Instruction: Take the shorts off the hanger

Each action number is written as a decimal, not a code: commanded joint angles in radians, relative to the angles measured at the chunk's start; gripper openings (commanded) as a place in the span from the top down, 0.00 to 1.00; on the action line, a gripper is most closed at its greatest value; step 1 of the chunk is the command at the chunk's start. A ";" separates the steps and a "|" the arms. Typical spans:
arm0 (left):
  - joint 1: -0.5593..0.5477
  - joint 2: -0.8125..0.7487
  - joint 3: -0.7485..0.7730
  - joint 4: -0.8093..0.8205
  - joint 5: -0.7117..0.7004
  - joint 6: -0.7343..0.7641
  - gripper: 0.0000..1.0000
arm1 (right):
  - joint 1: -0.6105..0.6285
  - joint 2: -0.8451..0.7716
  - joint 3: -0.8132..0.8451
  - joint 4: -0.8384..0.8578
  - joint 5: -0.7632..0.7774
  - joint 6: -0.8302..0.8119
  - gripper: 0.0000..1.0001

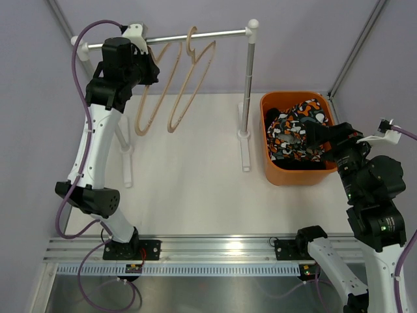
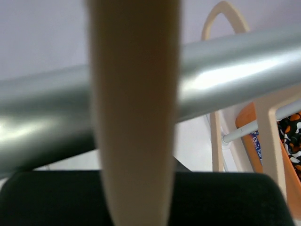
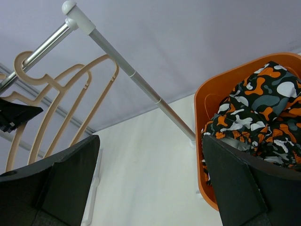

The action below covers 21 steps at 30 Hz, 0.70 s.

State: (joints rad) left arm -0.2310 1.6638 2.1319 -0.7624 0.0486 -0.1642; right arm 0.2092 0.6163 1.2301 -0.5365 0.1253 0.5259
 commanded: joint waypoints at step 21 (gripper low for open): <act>0.005 -0.154 -0.101 0.074 -0.044 0.003 0.42 | -0.002 -0.023 -0.007 -0.016 -0.024 -0.024 0.00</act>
State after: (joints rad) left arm -0.2310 1.5898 2.0365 -0.7563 0.0147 -0.1650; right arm 0.2092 0.5987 1.2224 -0.5480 0.1112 0.5186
